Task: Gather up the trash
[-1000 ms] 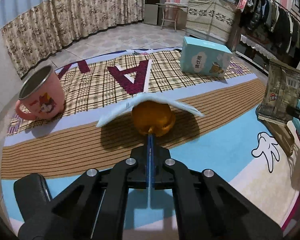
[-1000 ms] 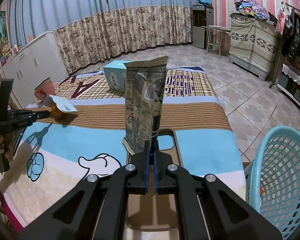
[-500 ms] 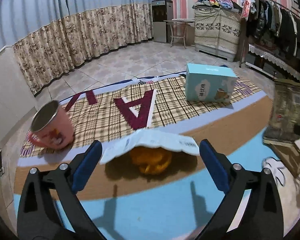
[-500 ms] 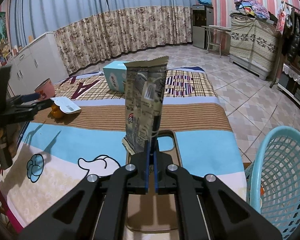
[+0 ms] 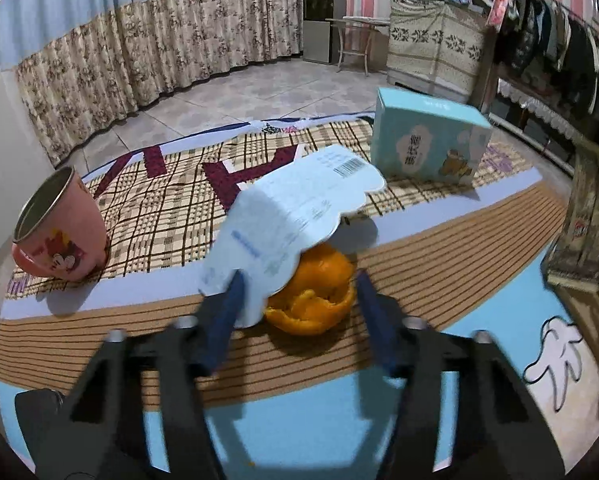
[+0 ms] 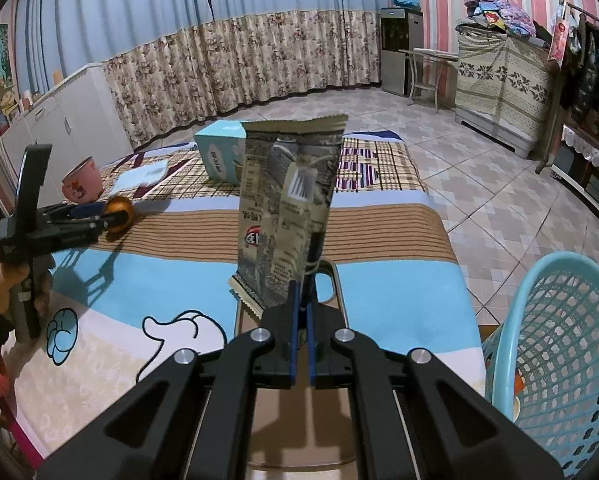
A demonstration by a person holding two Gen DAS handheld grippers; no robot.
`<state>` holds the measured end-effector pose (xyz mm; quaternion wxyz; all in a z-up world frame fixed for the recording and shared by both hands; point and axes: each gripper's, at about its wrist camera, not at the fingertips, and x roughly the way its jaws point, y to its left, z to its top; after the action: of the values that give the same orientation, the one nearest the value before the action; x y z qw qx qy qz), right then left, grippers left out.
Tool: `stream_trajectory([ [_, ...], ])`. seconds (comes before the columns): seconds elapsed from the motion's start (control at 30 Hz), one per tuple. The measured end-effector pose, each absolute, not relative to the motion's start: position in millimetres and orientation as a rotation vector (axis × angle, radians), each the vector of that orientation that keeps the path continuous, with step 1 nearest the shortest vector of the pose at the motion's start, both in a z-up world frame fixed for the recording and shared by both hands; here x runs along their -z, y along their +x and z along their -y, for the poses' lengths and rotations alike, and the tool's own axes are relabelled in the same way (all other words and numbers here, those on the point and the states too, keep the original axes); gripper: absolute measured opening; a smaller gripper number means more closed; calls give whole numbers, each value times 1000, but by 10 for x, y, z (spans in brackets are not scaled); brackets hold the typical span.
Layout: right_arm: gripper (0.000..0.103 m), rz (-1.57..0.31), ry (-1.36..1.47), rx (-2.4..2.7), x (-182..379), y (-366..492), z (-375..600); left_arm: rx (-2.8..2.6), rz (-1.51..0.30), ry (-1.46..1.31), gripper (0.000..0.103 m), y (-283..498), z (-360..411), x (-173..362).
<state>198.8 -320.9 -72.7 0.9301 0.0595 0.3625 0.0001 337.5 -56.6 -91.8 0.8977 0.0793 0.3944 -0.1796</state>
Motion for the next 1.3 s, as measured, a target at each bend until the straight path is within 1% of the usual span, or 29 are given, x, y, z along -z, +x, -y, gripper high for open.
stream_trajectory([
  [0.13, 4, -743, 124, -1, 740, 1991, 3218, 396, -814, 140, 41, 3375, 502, 911],
  [0.17, 4, -742, 124, -1, 744, 1992, 3218, 398, -813, 140, 37, 3375, 499, 904],
  [0.27, 4, -738, 128, -1, 744, 1988, 3217, 404, -808, 128, 8, 3381, 485, 852],
  [0.3, 4, -737, 129, -1, 741, 1988, 3217, 414, -812, 108, 0, 3395, 473, 829],
  [0.63, 4, -727, 140, 11, 743, 1946, 3300, 417, -814, 162, 0, 3346, 604, 770],
  [0.67, 4, -726, 143, 14, 740, 1943, 3299, 417, -812, 174, 6, 3334, 619, 759],
  [0.7, 4, -725, 147, 16, 742, 1944, 3309, 412, -807, 189, 22, 3320, 644, 743],
  [0.73, 4, -725, 150, 17, 734, 1951, 3307, 405, -801, 206, 32, 3305, 668, 731],
  [0.77, 4, -725, 153, 17, 739, 1955, 3311, 397, -793, 224, 49, 3297, 687, 721],
  [0.8, 4, -725, 153, 16, 742, 1961, 3309, 390, -781, 249, 55, 3283, 724, 715],
  [0.93, 4, -725, 147, 16, 740, 1974, 3330, 388, -792, 265, 56, 3336, 756, 744],
  [1.13, 4, -732, 144, 20, 760, 2012, 3333, 388, -815, 252, 63, 3454, 719, 824],
  [1.2, 4, -736, 140, 21, 770, 2032, 3325, 401, -827, 239, 66, 3526, 721, 852],
  [1.3, 4, -739, 136, 23, 774, 2051, 3311, 414, -840, 221, 67, 3611, 781, 899],
])
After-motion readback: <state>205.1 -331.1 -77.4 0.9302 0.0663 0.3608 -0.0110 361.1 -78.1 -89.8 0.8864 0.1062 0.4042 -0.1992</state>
